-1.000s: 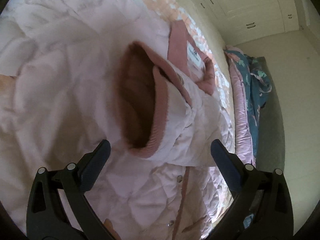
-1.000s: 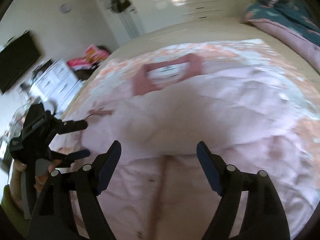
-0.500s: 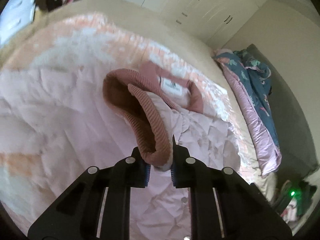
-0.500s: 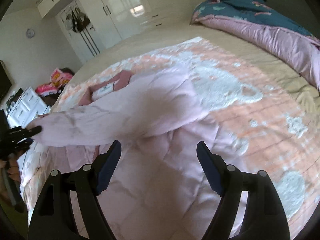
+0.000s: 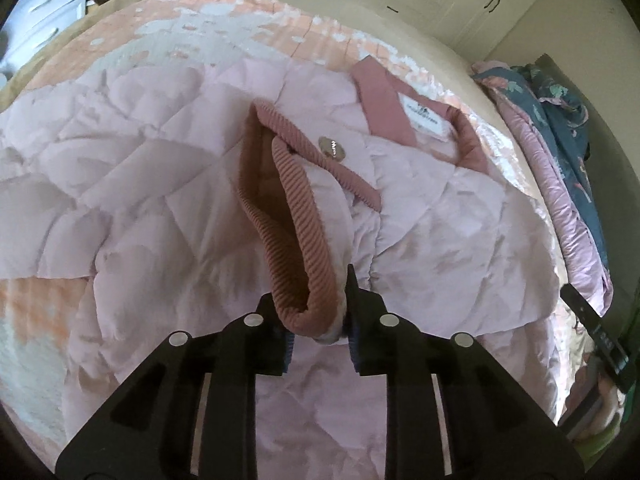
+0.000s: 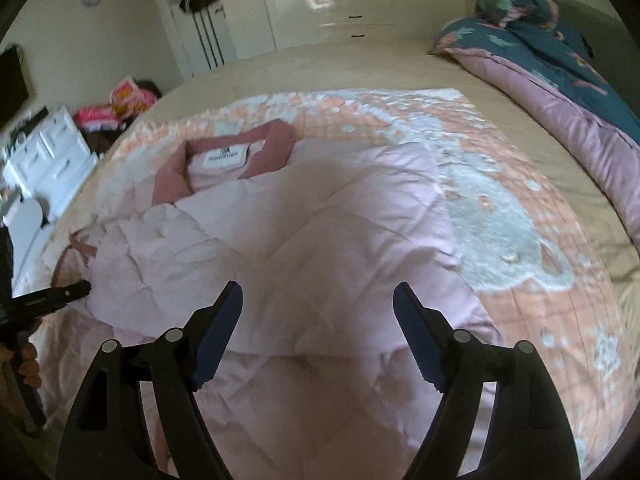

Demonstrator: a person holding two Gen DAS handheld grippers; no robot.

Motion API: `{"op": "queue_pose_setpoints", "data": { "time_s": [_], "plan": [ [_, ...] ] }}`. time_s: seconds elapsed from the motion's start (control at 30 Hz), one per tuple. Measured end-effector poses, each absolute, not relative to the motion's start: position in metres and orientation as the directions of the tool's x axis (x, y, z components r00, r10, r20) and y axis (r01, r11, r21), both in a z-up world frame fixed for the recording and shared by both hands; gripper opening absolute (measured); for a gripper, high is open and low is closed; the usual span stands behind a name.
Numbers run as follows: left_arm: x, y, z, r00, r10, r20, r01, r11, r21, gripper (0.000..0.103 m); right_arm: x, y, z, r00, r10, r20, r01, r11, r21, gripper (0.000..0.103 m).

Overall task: Fold large clothes
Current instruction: 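Lay the cuff flat beside the collar and open the left gripper, then move the left gripper along the other sleeve toward its cuff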

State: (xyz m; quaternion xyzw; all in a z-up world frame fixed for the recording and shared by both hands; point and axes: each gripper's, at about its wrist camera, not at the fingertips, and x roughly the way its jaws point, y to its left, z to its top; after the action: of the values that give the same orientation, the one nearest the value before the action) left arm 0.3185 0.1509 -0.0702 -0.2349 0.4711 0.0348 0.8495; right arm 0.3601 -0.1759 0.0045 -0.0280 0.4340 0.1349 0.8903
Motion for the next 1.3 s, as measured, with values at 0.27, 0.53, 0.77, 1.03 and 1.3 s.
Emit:
{"op": "queue_pose_setpoints", "data": {
  "time_s": [0.27,0.53,0.77,1.03,1.3],
  "plan": [
    [0.318,0.154,-0.079,0.545,-0.179,-0.819,-0.282,0.881,-0.380,0.025,0.385,-0.191,-0.046,0.516,0.126,-0.847,-0.183,0.983,0.035,0.077],
    [0.311,0.152,-0.071,0.540,-0.155,-0.827,-0.288,0.889,-0.355,0.037,0.373,-0.192,-0.034,0.530,0.147,-0.835,-0.135,0.987,0.088,0.079],
    [0.291,0.158,-0.056,0.547,-0.143,-0.825,-0.300,0.887,-0.352,0.061,0.333,-0.183,0.002,0.582,0.234,-0.779,-0.178,0.971,0.158,0.097],
    [0.261,0.171,-0.035,0.575,-0.132,-0.808,-0.327,0.867,-0.375,0.094,0.300,-0.165,0.029,0.613,0.276,-0.740,-0.215,0.960,0.179,0.099],
    [0.231,0.186,-0.019,0.606,-0.122,-0.786,-0.345,0.850,-0.398,0.094,0.275,-0.142,0.048,0.624,0.319,-0.714,-0.265,0.945,0.191,0.099]
  ]
}}
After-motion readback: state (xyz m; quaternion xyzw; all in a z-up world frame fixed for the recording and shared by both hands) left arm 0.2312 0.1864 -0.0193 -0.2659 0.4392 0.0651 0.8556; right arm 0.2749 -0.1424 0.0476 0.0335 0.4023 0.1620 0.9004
